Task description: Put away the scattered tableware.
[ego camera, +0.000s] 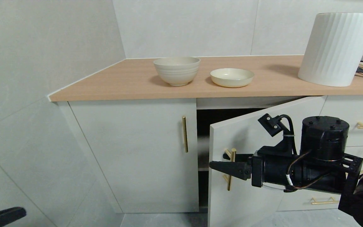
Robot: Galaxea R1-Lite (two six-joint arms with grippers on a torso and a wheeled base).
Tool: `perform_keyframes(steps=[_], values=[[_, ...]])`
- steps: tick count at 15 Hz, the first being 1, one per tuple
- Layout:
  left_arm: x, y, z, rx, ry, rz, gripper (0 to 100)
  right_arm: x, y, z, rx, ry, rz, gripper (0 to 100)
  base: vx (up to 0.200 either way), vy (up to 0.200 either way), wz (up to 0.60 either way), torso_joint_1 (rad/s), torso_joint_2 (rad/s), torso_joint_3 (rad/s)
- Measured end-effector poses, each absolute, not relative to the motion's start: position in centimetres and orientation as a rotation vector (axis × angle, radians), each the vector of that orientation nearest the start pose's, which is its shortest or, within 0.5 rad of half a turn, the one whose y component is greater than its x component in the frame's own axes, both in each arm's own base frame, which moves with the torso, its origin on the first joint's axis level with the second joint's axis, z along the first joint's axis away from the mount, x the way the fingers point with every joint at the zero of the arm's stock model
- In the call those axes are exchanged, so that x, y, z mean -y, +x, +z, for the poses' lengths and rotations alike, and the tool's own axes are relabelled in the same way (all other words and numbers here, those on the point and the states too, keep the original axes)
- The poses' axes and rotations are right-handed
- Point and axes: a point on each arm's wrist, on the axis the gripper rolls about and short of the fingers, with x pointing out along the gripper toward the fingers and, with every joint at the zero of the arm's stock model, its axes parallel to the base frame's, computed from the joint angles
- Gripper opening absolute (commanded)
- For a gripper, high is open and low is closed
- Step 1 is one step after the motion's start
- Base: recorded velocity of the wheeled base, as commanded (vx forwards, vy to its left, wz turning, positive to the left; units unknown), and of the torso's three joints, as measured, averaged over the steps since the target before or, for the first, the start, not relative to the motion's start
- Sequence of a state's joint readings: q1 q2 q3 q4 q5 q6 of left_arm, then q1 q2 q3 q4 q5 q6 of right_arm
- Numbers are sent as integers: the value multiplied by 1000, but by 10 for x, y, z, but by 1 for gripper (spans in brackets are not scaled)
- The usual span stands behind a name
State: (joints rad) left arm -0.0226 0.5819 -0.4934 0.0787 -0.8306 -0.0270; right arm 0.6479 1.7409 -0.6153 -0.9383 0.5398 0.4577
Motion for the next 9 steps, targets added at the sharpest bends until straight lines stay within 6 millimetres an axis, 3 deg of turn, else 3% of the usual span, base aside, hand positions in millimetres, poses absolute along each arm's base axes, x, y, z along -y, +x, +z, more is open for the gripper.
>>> perform_keyframes(steps=[4,6,9], values=[[28,99,217,-316,-152,-984,100,-187,224,151,-471,388,1121,100,0,0,0,0,0,0],[39,137,206,-388,-171,-1036,100,-188,222,150,-475,387,1126,100,0,0,0,0,0,0],[58,180,176,-533,-208,-1093,100,-190,221,149,-481,385,1132,100,0,0,0,0,0,0]])
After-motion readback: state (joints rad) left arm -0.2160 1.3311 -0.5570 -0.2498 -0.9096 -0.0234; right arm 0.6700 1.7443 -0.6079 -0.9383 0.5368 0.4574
